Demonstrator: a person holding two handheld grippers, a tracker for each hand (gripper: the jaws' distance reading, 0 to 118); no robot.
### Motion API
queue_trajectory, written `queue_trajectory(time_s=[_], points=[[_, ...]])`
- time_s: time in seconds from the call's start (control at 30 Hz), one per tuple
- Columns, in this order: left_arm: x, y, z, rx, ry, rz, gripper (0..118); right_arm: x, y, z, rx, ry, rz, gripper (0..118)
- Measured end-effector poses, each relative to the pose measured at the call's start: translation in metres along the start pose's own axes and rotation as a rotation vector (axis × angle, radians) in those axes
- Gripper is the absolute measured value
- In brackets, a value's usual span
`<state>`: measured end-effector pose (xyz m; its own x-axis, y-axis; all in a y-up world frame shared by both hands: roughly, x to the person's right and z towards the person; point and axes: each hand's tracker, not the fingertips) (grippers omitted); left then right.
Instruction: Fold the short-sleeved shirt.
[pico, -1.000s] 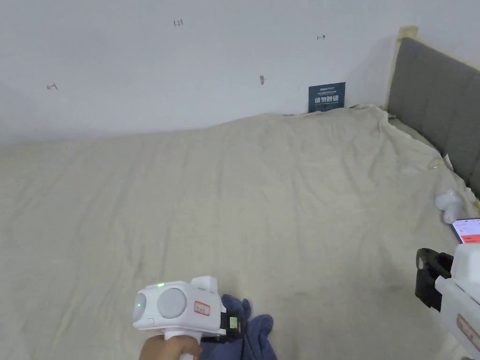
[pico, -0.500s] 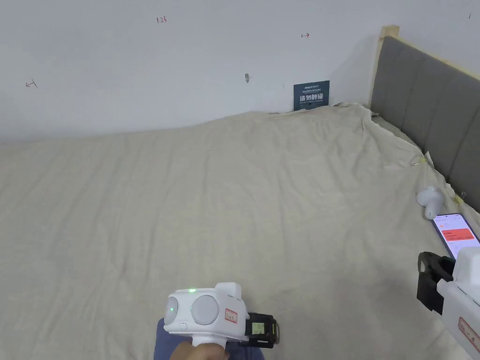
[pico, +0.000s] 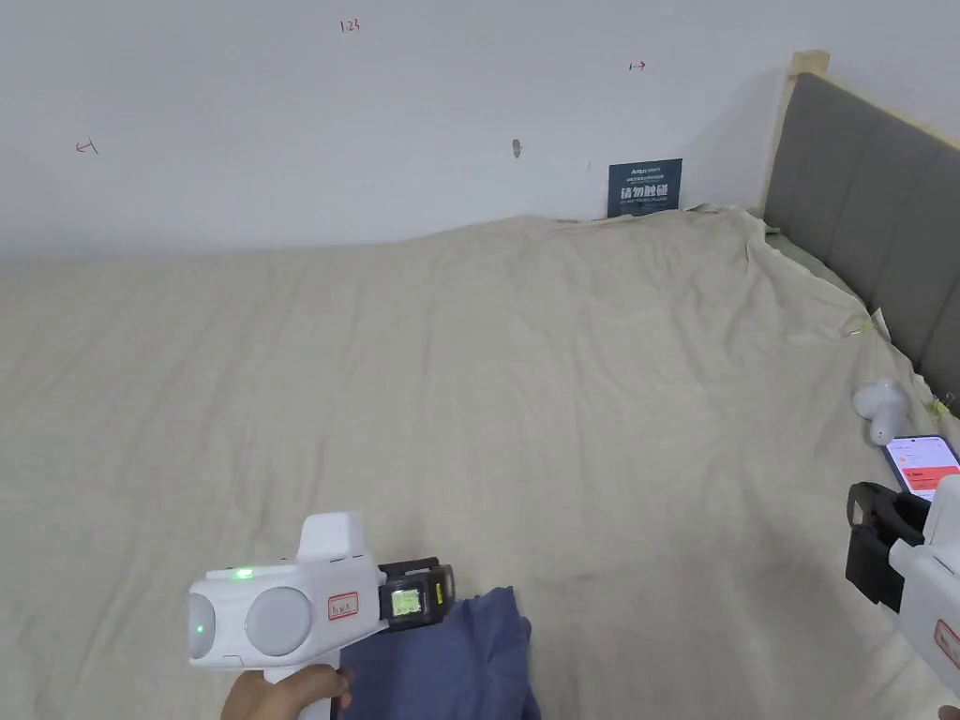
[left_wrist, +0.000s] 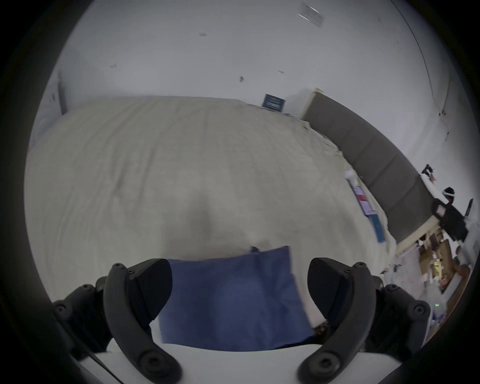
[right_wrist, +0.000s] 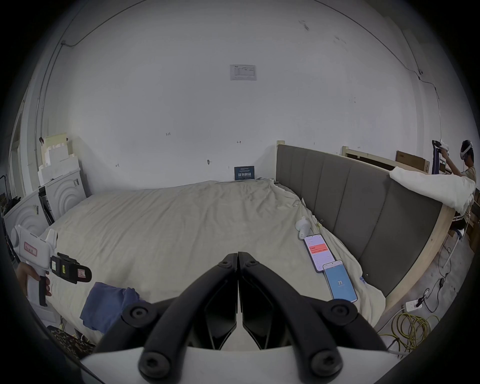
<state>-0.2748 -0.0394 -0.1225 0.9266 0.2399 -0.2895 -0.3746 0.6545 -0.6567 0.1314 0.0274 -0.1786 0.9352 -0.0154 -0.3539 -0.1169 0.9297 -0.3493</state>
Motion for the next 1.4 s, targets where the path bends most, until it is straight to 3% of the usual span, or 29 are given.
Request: queue_trajectory(time_s=[0.03,0.1,0.17,0.3,0.6,0.93,1.2,1.4], points=[[-0.003,-0.006,-0.002,0.029,0.015,-0.020,77,-0.002,0.000,0.000,-0.001,0.002,0.001,0],[-0.003,-0.019,-0.006,0.059,0.036,-0.061,29,-0.004,0.000,0.000,-0.003,0.005,0.002,0],[-0.001,-0.031,-0.012,0.065,0.021,-0.068,25,-0.005,-0.001,0.000,-0.007,0.005,0.002,0],[0.015,-0.054,-0.030,0.055,0.006,-0.101,0,-0.003,-0.004,-0.001,-0.020,0.005,-0.006,0],[0.062,-0.102,-0.082,-0.026,-0.045,-0.121,0,0.009,-0.010,0.001,-0.040,-0.019,-0.008,0],[0.086,-0.119,-0.094,0.005,-0.061,-0.166,0,0.017,-0.014,0.001,-0.052,-0.043,-0.017,0],[0.087,-0.124,-0.088,0.055,-0.071,-0.119,0,0.016,-0.013,0.000,-0.042,-0.033,-0.016,0],[0.087,-0.098,-0.044,0.189,-0.139,-0.125,0,0.004,-0.001,0.005,-0.015,-0.010,-0.011,0]])
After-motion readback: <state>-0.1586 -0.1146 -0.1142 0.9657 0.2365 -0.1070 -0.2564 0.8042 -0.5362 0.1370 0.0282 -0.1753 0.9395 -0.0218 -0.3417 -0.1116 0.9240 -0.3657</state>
